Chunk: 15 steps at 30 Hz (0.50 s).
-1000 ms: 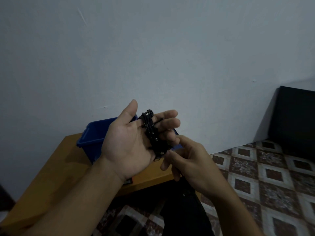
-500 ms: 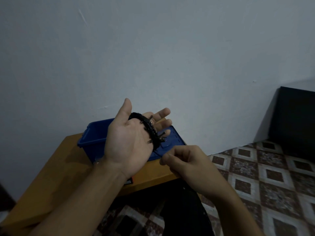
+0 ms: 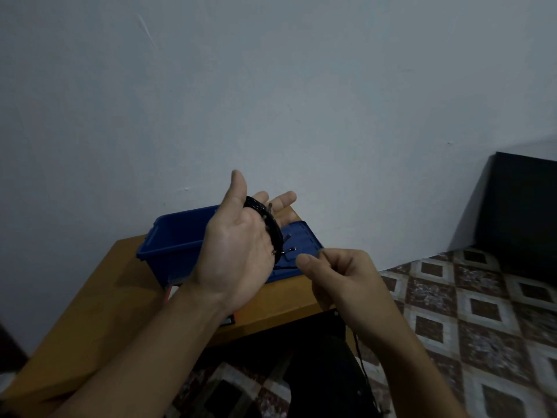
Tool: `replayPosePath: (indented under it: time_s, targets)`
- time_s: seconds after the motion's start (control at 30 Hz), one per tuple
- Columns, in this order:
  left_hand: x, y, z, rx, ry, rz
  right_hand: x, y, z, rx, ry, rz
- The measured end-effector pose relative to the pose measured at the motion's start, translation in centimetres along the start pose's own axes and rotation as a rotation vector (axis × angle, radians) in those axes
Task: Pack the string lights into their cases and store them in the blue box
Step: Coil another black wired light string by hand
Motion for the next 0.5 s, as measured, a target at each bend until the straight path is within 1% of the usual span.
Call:
replayPosePath:
  time_s: [0.13,0.27,0.37,0.5]
  targets:
    - [-0.07,-0.16,-0.08,-0.033,-0.005,-0.055,-0.09,-0.24,0.02,-0.054,0.041,-0.025]
    - [-0.39,-0.44,-0.25,-0.076,-0.015,-0.055,-0.25,-0.57,0.27,-0.059,0.082,-0.107]
    - [-0.35,-0.57,-0.3,-0.145,-0.05,-0.072,-0.14,-0.74,0.28,-0.044,0.087,-0.16]
    - [-0.53,-0.85,-0.47,-0.242,-0.07,-0.163,-0.3,-0.93,0.33,-0.074,0.067,-0.198]
Point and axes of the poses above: each hand's wrist, its own z-axis away from the middle knuckle, its own x-axis out of the palm, y = z × x, the point moved 1 cm from there along -z, towards the middle knuckle, and after that the axes turned 11 degrees about -y, right-handed, at the moved point
